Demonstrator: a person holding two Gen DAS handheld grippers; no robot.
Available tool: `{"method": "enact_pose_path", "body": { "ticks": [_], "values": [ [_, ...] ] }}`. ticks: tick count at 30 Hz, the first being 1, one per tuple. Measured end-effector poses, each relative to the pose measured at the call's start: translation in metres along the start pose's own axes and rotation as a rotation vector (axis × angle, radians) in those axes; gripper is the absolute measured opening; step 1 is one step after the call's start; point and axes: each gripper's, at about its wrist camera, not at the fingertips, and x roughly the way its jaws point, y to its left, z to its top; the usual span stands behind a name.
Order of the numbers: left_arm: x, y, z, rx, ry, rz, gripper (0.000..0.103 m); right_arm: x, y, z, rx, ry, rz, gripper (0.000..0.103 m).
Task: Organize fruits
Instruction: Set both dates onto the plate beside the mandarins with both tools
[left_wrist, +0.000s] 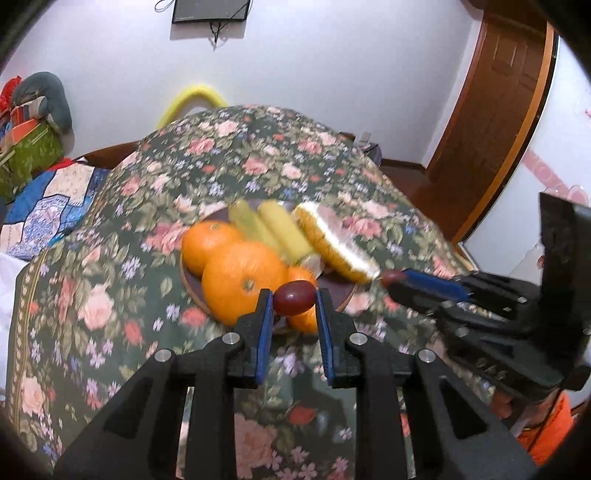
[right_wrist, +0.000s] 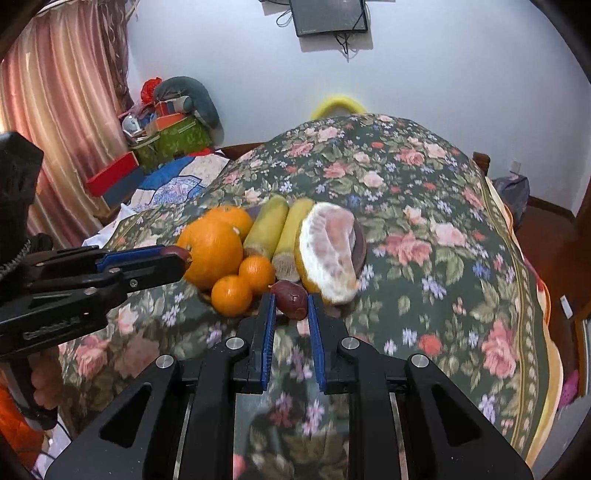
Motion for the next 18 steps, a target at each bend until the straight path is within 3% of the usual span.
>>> {"method": "enact_pose_path", "body": {
  "ticks": [12,18],
  "values": [
    [0.021,0.001,0.013,-0.004,0.013,-0.021,0.023,0.036,0.007,0.008,-0.061,0.065,0.016,0.016],
    [0.028,-0.002,0.013,0.006,0.026,-0.044,0.023,0.027,-0.005,0.01,-0.018,0.035,0.018,0.017]
  ]
}}
